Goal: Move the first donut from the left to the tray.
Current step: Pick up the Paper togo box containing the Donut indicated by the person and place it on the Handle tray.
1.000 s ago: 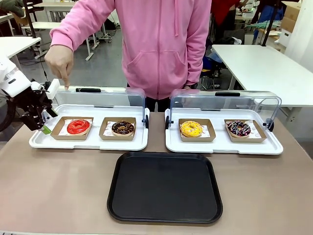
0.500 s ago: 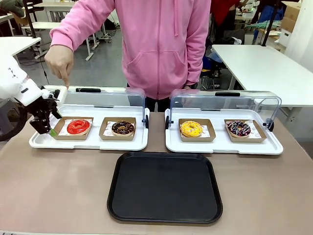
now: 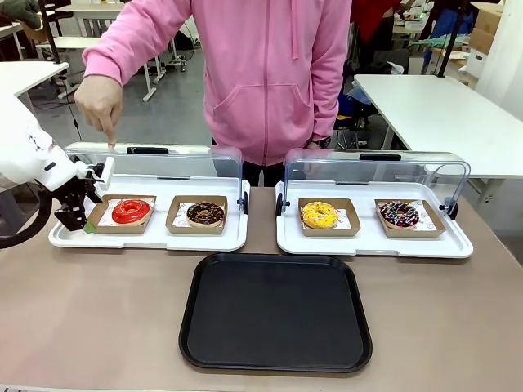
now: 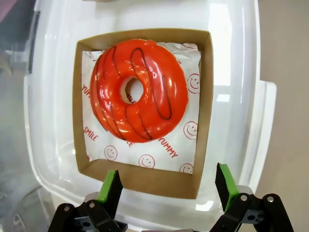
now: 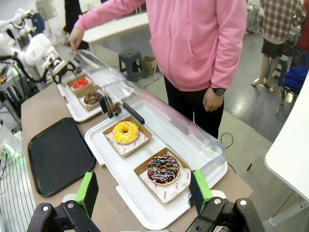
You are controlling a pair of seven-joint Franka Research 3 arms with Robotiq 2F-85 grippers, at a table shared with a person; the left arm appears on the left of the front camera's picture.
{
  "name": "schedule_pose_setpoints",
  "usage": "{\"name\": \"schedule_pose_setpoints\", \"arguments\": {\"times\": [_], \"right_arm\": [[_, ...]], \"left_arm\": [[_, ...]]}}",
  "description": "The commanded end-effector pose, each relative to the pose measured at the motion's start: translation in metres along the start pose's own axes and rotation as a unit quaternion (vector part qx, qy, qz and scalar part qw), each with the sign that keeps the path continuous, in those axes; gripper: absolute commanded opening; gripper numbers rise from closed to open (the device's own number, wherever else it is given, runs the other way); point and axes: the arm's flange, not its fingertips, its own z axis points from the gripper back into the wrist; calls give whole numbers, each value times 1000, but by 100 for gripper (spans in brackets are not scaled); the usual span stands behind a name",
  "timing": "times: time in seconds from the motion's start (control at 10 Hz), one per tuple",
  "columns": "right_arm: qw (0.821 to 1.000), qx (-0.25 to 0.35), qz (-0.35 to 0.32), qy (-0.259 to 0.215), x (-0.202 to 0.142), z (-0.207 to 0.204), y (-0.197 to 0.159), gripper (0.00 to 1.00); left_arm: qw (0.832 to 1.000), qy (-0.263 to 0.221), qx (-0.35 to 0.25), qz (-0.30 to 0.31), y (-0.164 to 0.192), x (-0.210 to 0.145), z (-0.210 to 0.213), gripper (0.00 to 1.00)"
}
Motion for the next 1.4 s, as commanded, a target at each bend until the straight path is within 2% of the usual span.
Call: {"name": "schedule_pose_setpoints", "arguments": {"times": [0.0, 0.5, 0.6, 0.7, 0.8, 0.9, 1.0, 1.3], "right_arm": [[1000, 3, 4, -7, 2, 0, 0, 100], [1000, 3, 4, -7, 2, 0, 0, 100], [1000, 3, 4, -7, 2, 0, 0, 100], [1000, 3, 4, -7, 2, 0, 0, 100], [1000, 3, 4, -7, 2, 0, 0, 100], [1000, 3, 4, -7, 2, 0, 0, 100], [1000, 3, 4, -7, 2, 0, 0, 100], [1000, 3, 4, -7, 2, 0, 0, 100]], "left_arm": [[1000, 8, -3, -23, 4, -1, -9, 100], [999, 27, -11, -33, 6, 2, -18, 100], [999, 30, -14, -34, 6, 2, -18, 40], [999, 29, -17, -37, 6, 3, -17, 40], [999, 27, -23, -38, 5, 4, -17, 0], [999, 28, -24, -38, 5, 5, -16, 35], [999, 28, -27, -35, 4, 5, -16, 0], [998, 37, -36, -32, 3, 7, -16, 0]]}}
